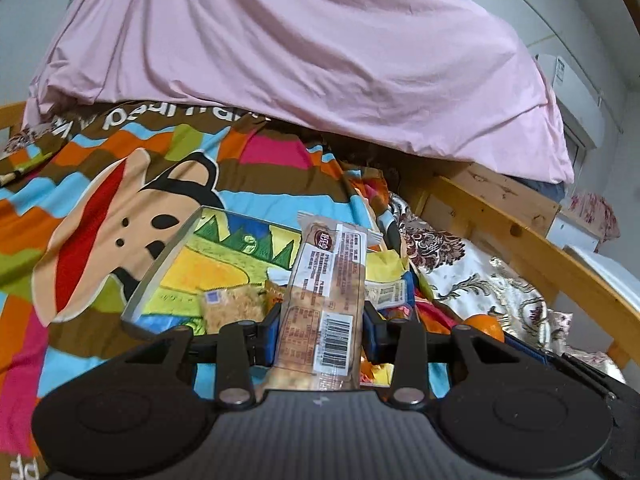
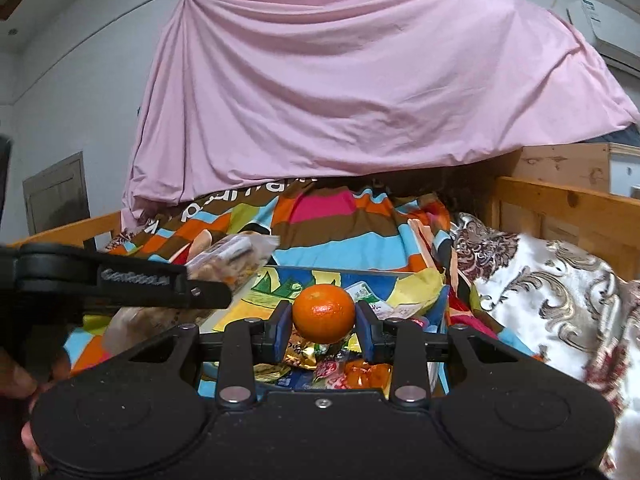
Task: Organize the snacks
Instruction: 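Carry the granola bar to the tin with the left tool while the right tool carries the orange, then release the granola bar into the tin with the left tool while the right tool releases the orange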
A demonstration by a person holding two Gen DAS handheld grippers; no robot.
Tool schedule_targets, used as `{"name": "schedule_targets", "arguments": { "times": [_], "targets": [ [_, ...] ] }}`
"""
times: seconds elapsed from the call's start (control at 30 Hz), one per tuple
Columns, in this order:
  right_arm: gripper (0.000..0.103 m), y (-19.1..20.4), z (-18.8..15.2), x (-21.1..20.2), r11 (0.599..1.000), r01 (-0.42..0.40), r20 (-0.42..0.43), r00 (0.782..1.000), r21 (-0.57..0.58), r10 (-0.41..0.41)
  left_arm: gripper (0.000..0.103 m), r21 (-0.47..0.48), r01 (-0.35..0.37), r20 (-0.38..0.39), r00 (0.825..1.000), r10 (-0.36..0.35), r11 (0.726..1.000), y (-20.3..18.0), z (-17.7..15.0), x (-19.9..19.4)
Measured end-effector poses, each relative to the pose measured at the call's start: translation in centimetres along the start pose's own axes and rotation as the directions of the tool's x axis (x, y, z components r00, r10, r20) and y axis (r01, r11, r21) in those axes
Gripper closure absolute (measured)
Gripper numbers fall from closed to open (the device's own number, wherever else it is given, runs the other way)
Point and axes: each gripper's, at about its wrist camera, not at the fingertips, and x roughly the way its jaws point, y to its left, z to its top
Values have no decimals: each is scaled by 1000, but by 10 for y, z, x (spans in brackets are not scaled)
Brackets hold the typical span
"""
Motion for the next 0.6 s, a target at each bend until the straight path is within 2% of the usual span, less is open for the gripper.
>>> {"name": "schedule_targets", "arguments": {
  "times": [0.2, 0.4, 0.6],
  "targets": [
    [67, -15, -12, 40, 998, 60, -26, 998, -9, -60, 62, 21, -10, -23, 1000, 11, 1000, 3, 3, 51],
    [67, -37, -35, 76, 990, 129, -140, 983, 50, -121, 62, 19, -12, -55, 998, 13, 1000, 9, -2, 102],
    [67, -42, -49, 84, 988, 149, -203, 970, 44, -137, 61, 18, -2, -72, 997, 3, 1000, 6, -16, 127]
  ]
}}
